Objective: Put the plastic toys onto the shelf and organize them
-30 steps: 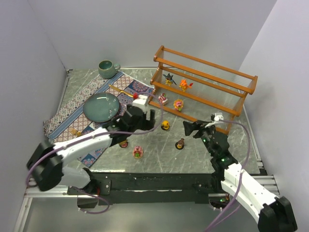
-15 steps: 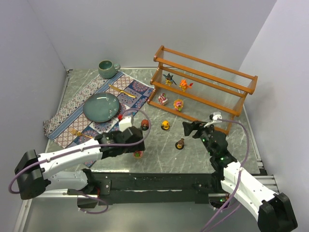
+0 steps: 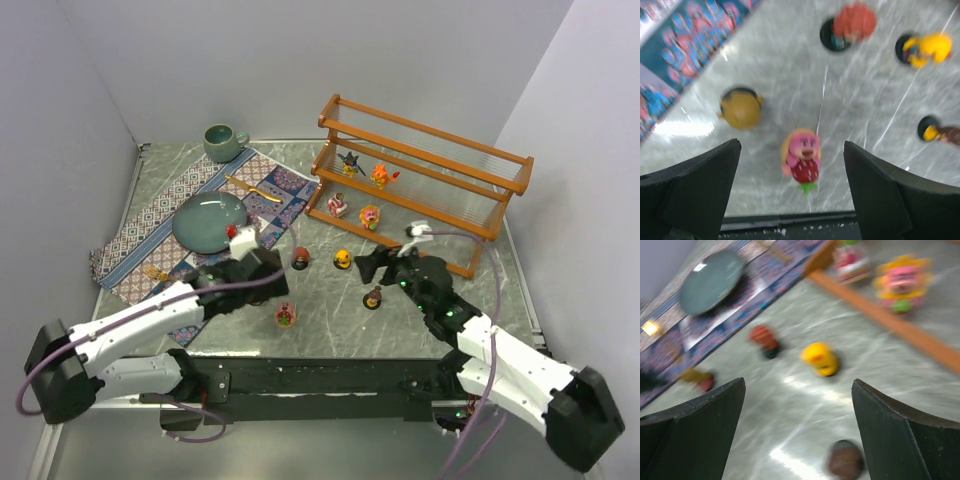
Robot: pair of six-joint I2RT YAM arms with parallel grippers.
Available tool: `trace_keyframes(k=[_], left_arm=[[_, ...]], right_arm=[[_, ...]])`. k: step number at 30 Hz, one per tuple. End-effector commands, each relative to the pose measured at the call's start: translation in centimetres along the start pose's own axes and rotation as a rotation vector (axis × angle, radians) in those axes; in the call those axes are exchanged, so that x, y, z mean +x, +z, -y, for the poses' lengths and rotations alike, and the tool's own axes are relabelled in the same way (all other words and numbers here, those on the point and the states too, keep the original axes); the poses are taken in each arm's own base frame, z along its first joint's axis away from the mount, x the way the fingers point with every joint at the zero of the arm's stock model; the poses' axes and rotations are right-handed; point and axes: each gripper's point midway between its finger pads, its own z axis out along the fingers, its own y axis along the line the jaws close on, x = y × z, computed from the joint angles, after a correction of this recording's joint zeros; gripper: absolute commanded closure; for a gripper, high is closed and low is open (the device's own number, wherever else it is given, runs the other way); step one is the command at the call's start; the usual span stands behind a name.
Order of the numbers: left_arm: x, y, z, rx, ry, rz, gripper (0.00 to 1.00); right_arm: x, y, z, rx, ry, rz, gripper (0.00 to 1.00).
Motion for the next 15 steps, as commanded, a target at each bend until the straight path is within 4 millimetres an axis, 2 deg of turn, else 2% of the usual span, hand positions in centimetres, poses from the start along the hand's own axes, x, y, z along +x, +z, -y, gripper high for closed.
trace_keyframes(k=[1, 3, 4, 5, 6, 7, 8, 9, 10, 11, 12, 13, 15], left_arm=[[-5.3, -1.5, 1.9, 0.159, 0.014, 0.065, 0.1], [-7.0, -1.7, 1.3, 0.148, 0.042, 0.097, 0.09], [-8.2, -2.2, 1.3, 0.149, 0.046, 0.123, 0.07], [-9.0, -2.2, 0.9, 0.135, 0.073, 0.142, 0.07], [-10.0, -2.2, 0.0, 0.112, 0.064, 0.161, 0.07], [-10.8, -2.3, -0.3, 0.107, 0.063, 0.178, 0.07], [-11.4, -2.3, -0.9, 0.097, 0.077, 0.192, 0.05], [-12.2, -2.3, -1.8, 0.084, 0.059, 0.208, 0.04], [-12.5, -2.3, -2.2, 0.085, 0.055, 0.215, 0.04], [-12.8, -2.3, -2.6, 0.084, 0.062, 0.218, 0.04], [-13.3, -2.4, -3.2, 0.086, 0.05, 0.225, 0.04], [-13.3, -2.3, -3.8, 0.077, 0.05, 0.225, 0.04], [-13.9, -2.5, -5.1, 0.055, 0.05, 0.255, 0.03]], right_arm=[[0.7, -0.1, -3.6, 0.009, 0.017, -0.088, 0.06], [0.8, 0.0, -4.8, 0.018, 0.047, -0.11, 0.07], [1.7, -0.3, -5.2, 0.026, 0.04, -0.146, 0.07], [3.1, -0.6, -6.5, 0.012, 0.038, -0.192, 0.07], [2.6, -0.5, -7.6, 0.011, 0.038, -0.185, 0.07], [3.4, -0.8, -8.0, 0.021, 0.026, -0.219, 0.08], [5.0, -1.2, -9.6, 0.003, 0.009, -0.267, 0.09], [4.5, -1.1, -10.7, 0.005, 0.008, -0.258, 0.09], [6.1, -1.1, -10.6, 0.037, -0.028, -0.306, 0.09], [7.0, -1.7, -12.2, 0.015, -0.033, -0.331, 0.1], [6.8, -1.7, -13.2, 0.012, -0.031, -0.334, 0.1], [8.4, -1.6, -13.0, 0.045, -0.069, -0.371, 0.1], [9.4, -1.9, -14.7, 0.027, -0.071, -0.397, 0.11]])
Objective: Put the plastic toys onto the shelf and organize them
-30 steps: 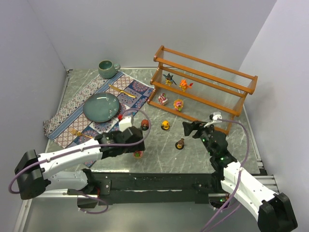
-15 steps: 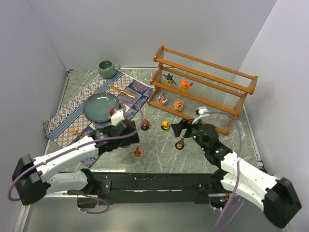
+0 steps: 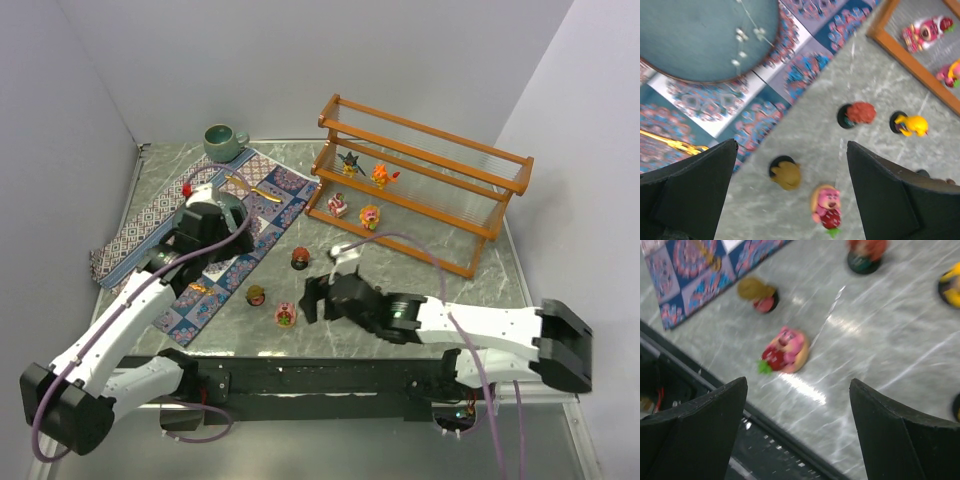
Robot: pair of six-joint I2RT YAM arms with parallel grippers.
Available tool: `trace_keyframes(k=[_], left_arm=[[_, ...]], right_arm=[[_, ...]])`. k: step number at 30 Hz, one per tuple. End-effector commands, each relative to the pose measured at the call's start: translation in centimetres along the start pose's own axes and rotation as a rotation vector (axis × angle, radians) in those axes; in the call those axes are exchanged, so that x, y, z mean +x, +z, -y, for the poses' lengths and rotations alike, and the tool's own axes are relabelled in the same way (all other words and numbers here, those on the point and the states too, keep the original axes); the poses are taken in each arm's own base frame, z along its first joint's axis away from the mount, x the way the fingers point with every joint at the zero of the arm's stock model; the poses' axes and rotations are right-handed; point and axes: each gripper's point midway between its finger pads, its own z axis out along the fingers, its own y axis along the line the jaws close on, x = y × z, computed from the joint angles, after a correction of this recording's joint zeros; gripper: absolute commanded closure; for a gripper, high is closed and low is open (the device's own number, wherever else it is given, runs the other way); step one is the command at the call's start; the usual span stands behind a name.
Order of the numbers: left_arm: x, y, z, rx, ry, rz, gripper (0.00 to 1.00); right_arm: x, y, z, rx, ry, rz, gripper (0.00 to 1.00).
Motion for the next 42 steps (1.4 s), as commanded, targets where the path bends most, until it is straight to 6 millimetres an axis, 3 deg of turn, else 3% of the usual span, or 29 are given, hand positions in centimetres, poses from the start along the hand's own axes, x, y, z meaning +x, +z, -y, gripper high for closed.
trace_keyframes(k=[1, 4, 9, 17, 19, 22, 31, 39, 41, 42], left_arm=[[-1.7, -0.5, -1.4, 0.023, 0.057, 0.061, 0.03], [-1.8, -0.4, -2.9, -0.01, 0.05, 0.079, 0.03], [-2.5, -1.0, -3.7, -0.006, 0.019, 0.12, 0.03], [-2.7, -1.4, -3.9, -0.002, 0.015, 0.141, 0.03], [-2.7, -1.4, -3.9, -0.003, 0.016, 0.143, 0.03], [-2.8, -1.5, -4.0, -0.003, 0.012, 0.148, 0.03], [-2.7, -1.4, -3.8, 0.009, 0.015, 0.14, 0.03], [-2.7, -1.3, -3.9, 0.008, 0.013, 0.14, 0.03], [-2.7, -1.3, -3.9, 0.009, 0.013, 0.138, 0.03], [-2.7, -1.3, -3.9, 0.008, 0.013, 0.137, 0.03]], right_arm=[[2.0, 0.8, -1.5, 0.097, -0.002, -0.045, 0.12], [3.6, 1.8, -3.2, 0.101, -0.027, -0.084, 0.13], [3.9, 3.2, -6.2, 0.093, -0.068, -0.097, 0.21], [4.6, 5.7, -7.5, 0.126, -0.108, -0.114, 0.4], [5.2, 6.2, -6.8, 0.168, -0.139, -0.129, 0.49], [5.6, 6.7, -6.2, 0.206, -0.163, -0.136, 0.55], [6.1, 6.3, -3.7, 0.304, -0.236, -0.147, 0.58], [5.0, 4.2, 0.3, 0.387, -0.27, -0.122, 0.56], [4.9, 3.8, 1.0, 0.39, -0.277, -0.123, 0.56], [4.3, 3.5, 0.3, 0.358, -0.261, -0.11, 0.55]])
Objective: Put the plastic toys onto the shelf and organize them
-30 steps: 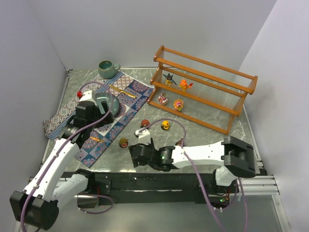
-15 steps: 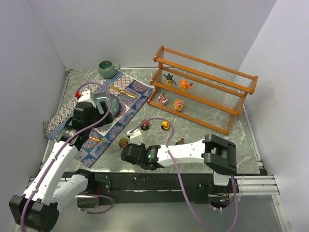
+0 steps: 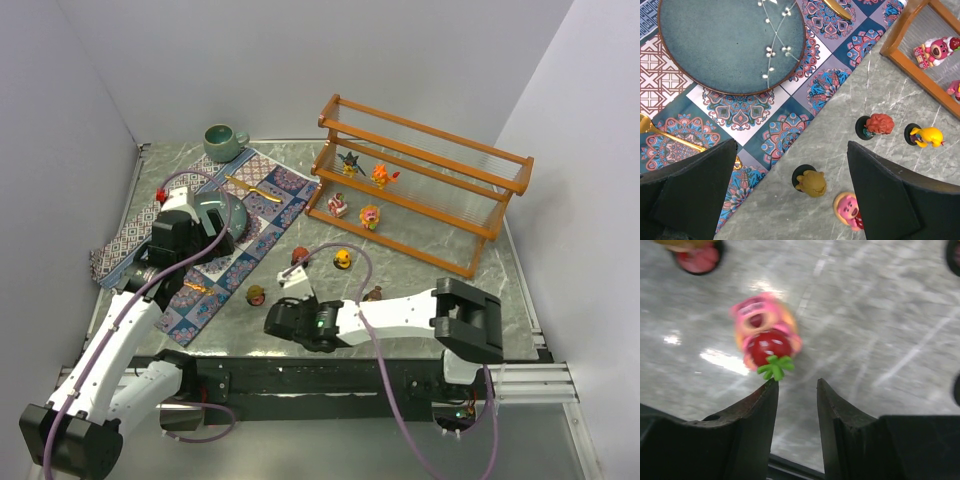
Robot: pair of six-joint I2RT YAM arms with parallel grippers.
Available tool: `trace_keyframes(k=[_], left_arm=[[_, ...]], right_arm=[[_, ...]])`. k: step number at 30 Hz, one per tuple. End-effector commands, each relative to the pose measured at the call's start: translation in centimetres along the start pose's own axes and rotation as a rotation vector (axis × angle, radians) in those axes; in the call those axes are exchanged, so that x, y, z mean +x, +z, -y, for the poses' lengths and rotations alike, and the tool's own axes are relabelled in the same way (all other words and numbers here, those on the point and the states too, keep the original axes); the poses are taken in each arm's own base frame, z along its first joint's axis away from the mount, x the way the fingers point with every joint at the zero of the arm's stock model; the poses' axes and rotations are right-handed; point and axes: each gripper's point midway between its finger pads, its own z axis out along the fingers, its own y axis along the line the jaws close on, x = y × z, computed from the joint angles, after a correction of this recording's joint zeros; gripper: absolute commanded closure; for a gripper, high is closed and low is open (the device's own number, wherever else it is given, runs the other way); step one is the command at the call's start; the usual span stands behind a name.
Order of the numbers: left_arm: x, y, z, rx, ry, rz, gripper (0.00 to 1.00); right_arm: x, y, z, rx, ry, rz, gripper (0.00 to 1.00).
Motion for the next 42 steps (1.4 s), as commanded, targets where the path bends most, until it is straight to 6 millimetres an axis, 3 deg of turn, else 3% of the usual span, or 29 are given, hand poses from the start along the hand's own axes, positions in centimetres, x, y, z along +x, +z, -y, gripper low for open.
trace_keyframes(k=[1, 5, 7, 13, 22, 27, 31, 36, 42], left_arm=[[-0.9, 0.0, 0.4, 0.026, 0.007, 0.037, 0.02], [-0.9, 0.0, 0.4, 0.028, 0.007, 0.036, 0.02], [-0.9, 0.0, 0.2, 0.024, 0.005, 0.038, 0.02], [-1.0, -0.1, 0.3, 0.029, 0.008, 0.042, 0.02], [-1.0, -0.2, 0.3, 0.03, 0.008, 0.046, 0.03], [-0.9, -0.1, 0.3, 0.032, 0.01, 0.04, 0.03], [-1.0, -0.1, 0.3, 0.032, 0.011, 0.044, 0.03], [-1.0, -0.1, 0.4, 0.036, 0.012, 0.044, 0.03], [-1.0, -0.1, 0.4, 0.035, 0.012, 0.042, 0.03]], right_arm=[[-2.4, -1.8, 1.7, -0.009, -0.008, 0.074, 0.54], [-3.8, -4.1, -2.1, -0.271, -0.045, 0.127, 0.43], [-3.2, -4.3, -2.7, -0.343, -0.124, 0.118, 0.41], [-2.6, -3.7, -2.1, -0.451, -0.299, 0.098, 0.37], [-4.0, -2.5, 0.0, -0.556, -0.386, 0.147, 0.37], [-3.9, -2.7, -1.3, -0.641, -0.451, 0.15, 0.37], [-3.2, -1.7, -1.4, -0.64, -0.458, 0.126, 0.37], [-4.4, -1.2, -1.5, -0.618, -0.458, 0.178, 0.36], [-4.2, -0.7, -2.2, -0.646, -0.472, 0.171, 0.37]])
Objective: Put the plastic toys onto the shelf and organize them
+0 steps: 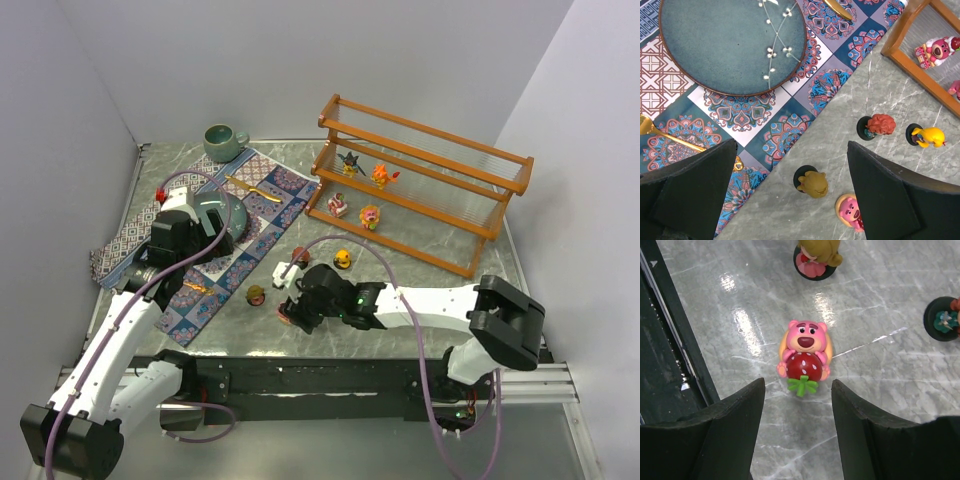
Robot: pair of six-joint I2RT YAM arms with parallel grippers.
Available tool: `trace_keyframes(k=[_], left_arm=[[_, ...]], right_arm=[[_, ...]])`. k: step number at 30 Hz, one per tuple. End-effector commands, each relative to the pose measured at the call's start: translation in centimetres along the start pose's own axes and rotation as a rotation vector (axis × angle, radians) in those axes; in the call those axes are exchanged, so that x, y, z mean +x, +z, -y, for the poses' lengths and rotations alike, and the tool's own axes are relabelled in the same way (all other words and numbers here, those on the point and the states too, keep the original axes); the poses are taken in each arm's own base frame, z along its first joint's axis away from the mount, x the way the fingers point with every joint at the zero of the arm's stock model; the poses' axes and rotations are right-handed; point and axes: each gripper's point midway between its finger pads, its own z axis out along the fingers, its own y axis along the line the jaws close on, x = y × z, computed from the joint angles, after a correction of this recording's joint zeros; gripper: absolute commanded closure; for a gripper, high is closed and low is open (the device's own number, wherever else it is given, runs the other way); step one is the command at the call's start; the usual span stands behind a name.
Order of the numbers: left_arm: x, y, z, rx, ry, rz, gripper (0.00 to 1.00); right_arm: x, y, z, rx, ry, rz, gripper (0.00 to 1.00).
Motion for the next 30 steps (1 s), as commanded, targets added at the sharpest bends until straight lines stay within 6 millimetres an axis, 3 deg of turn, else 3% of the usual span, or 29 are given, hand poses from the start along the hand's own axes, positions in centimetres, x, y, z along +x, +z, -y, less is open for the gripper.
trace_keyframes(k=[1, 9, 15, 30], left_arm=[[-0.9, -0.2, 0.5, 0.032, 0.008, 0.041, 0.03], [-1.0, -0.2, 0.6, 0.038, 0.008, 0.043, 0.03], [-0.9, -0.1, 0.7, 0.042, 0.01, 0.037, 0.03], [-0.9, -0.2, 0.7, 0.045, 0.01, 0.04, 0.03]], right_arm=[[-1.5, 0.9, -0.1, -0.024, -0.025, 0.042, 0.37], [-0.5, 1.5, 0.0, -0.02, -0.014, 0.026, 0.41], [-0.7, 1.8, 0.3, -0.01, -0.008, 0.055, 0.53], [0.7, 2.4, 0.5, -0.001, -0.01, 0.009, 0.5]])
